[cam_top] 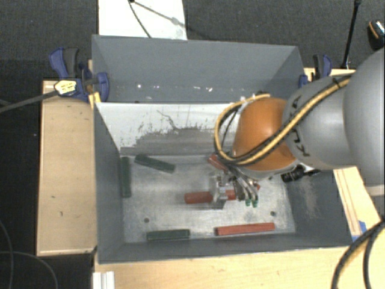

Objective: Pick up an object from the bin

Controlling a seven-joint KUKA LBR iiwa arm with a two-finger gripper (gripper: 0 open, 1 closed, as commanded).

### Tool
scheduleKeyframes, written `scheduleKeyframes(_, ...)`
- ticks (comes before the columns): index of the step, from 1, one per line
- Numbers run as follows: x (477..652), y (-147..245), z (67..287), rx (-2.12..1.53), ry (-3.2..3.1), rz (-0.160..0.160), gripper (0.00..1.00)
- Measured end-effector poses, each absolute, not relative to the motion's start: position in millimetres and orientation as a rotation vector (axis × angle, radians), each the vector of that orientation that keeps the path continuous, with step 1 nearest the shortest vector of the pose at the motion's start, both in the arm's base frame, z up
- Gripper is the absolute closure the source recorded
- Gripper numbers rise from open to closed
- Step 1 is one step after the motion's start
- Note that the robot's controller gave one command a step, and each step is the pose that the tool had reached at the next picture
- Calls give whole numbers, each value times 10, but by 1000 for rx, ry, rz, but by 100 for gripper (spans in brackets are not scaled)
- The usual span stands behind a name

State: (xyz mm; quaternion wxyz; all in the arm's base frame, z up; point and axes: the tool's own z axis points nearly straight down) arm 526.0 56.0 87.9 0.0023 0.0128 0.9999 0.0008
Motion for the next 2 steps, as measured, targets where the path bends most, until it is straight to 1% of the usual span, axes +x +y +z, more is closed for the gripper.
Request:
scheduleKeyframes(1, 5285, 565, 1707, 41, 3132, 3, 100)
scheduleKeyframes(2, 5297, 564, 1717, 43, 3136, 2, 100)
